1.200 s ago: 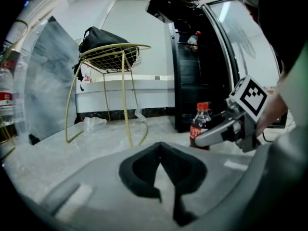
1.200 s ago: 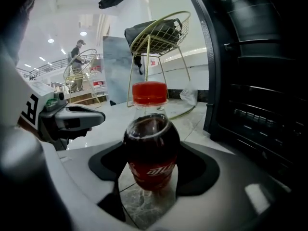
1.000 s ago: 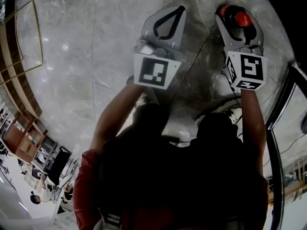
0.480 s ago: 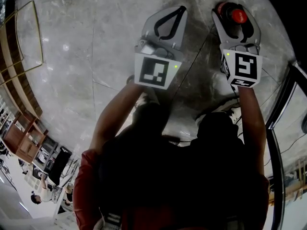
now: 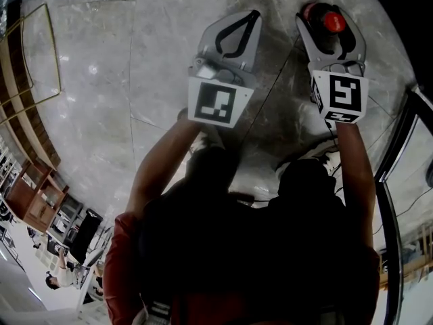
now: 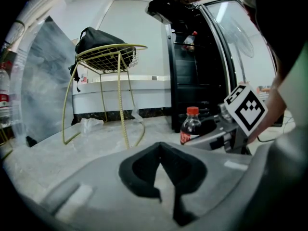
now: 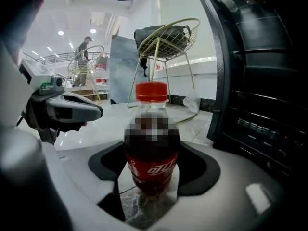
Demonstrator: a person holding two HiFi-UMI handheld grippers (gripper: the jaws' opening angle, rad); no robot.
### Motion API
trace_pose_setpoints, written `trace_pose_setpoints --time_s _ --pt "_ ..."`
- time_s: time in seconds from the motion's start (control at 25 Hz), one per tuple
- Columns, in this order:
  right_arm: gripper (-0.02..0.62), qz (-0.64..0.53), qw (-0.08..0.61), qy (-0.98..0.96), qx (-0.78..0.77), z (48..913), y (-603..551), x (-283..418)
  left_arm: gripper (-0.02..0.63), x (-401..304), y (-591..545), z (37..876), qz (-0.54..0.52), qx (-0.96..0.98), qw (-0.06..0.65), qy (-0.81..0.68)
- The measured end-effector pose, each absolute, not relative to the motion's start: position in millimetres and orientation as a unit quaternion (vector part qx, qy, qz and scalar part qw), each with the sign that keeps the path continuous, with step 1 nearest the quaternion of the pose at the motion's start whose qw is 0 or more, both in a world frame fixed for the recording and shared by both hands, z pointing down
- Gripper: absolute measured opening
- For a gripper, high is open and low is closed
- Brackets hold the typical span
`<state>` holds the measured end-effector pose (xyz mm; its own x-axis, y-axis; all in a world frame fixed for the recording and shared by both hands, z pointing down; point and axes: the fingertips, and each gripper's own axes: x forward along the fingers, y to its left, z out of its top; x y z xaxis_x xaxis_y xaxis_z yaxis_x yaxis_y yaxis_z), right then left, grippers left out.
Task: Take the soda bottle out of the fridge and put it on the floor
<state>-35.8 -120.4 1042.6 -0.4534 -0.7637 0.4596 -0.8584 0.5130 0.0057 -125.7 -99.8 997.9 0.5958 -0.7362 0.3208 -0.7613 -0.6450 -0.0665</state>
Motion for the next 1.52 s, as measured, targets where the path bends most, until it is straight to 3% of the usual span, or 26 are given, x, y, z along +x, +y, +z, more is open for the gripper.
trace_pose_setpoints --time_s 0.2,0.48,1.0,1.52 --pt "0.317 0.113 0.202 -0.851 0.472 1042 -118 -38 0.0 -124 -101 997 0.157 0.893 0.041 -0.42" --pt "0.419 0.112 0.182 -0.853 0.476 1036 -117 -35 0.0 -123 -99 995 0.156 0.894 0.044 -0.419" --pt "0.486 0.099 0.141 -0.86 0.481 1018 -112 -28 0.0 -125 -100 994 0.151 0.891 0.047 -0.426" --pt "0.488 0.098 0.135 -0.858 0.485 1015 -109 -26 0.0 -125 -99 994 0.151 0.891 0.047 -0.426"
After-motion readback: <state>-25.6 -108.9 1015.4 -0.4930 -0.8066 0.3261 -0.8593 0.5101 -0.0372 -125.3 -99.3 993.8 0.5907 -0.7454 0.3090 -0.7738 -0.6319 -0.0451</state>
